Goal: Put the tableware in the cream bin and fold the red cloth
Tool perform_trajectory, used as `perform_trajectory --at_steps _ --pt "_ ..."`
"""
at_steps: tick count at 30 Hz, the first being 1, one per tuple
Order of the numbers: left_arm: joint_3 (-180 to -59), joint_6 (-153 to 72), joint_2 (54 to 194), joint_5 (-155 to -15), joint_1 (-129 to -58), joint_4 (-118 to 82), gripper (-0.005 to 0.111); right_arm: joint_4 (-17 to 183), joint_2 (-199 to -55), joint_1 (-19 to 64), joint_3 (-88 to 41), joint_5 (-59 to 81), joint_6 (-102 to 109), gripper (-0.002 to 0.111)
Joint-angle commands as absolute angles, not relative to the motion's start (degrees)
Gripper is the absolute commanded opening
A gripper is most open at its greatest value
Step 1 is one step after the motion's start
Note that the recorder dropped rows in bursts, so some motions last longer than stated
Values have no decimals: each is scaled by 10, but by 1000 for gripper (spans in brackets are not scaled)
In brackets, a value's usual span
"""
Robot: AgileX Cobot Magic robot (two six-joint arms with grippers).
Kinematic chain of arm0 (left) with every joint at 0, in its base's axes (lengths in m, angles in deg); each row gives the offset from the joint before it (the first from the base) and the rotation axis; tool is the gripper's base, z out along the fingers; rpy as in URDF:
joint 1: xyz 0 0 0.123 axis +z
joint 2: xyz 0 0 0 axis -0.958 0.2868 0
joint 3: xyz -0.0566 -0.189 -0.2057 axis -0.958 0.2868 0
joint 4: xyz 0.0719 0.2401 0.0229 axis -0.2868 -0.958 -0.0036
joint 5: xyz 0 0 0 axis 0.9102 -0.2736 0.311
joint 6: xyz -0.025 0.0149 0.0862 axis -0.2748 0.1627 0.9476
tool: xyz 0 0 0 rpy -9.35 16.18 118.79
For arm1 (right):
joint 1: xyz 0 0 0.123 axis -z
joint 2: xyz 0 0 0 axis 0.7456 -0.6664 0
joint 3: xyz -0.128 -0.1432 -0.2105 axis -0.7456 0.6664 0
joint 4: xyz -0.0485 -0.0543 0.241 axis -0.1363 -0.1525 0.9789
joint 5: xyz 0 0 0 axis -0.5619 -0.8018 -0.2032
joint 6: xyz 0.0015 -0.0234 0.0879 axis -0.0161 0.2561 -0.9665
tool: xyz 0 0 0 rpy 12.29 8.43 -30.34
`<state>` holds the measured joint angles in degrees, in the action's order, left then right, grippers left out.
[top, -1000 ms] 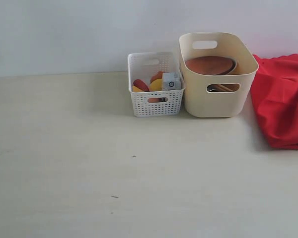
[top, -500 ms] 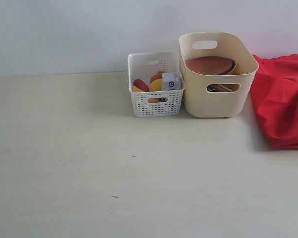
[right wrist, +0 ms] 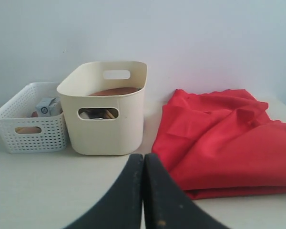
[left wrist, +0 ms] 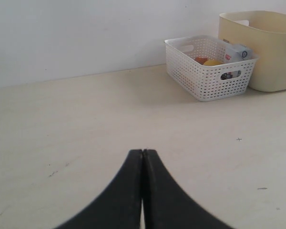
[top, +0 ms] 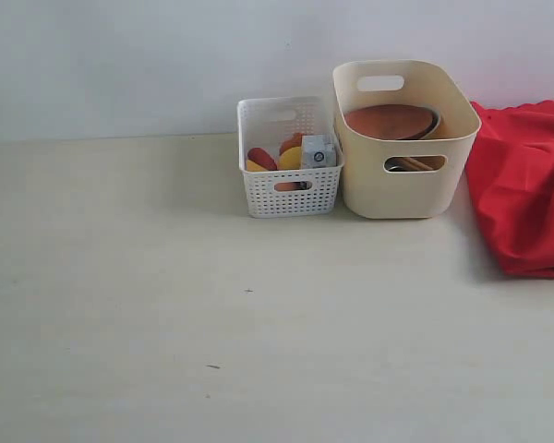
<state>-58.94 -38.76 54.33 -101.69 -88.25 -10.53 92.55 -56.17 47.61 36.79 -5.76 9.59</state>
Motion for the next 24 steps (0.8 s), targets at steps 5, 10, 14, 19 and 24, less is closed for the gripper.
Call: perform_trajectory --at_steps 5,10,14,19,24 --pt "-588 -385 540 -1010 -881 -105 0 810 -554 475 376 -66 -18 0" --pt "-588 -385 540 -1010 -881 -105 0 794 -554 475 411 -52 -18 0" --pt "-588 -385 540 -1010 -881 -105 0 794 -554 475 414 -49 -18 0" --pt "-588 -385 540 -1010 -881 -105 0 784 -554 475 414 -47 -18 0" --pt "-588 -385 540 -1010 -881 -105 0 796 -554 475 414 -52 -19 0"
